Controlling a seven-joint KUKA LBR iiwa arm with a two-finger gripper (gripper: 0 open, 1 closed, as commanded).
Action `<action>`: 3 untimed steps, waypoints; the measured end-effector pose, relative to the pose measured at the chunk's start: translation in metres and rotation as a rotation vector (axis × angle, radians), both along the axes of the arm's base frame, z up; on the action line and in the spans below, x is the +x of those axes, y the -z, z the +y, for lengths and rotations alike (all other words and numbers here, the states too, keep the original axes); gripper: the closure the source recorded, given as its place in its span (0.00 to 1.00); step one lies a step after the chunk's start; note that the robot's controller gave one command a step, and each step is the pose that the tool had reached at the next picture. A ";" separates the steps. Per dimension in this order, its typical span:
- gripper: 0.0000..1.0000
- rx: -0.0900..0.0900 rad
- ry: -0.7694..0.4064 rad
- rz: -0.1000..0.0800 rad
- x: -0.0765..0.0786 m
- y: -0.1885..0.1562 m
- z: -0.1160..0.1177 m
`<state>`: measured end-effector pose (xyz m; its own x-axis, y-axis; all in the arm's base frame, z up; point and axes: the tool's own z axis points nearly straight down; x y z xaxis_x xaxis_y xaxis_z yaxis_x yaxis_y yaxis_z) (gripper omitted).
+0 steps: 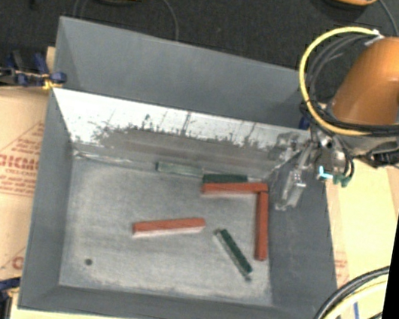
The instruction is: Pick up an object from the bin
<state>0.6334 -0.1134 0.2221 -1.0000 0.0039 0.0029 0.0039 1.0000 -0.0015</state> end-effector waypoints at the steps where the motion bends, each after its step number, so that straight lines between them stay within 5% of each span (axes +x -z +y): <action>1: 0.00 -0.001 -0.002 -0.009 0.002 -0.005 0.000; 2: 0.00 -0.002 -0.029 -0.013 0.013 0.075 0.014; 3: 0.00 -0.001 -0.068 -0.012 0.017 0.148 0.094</action>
Offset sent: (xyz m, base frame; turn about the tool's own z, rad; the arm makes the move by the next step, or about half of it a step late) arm 0.0204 0.0292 -0.1521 -0.0523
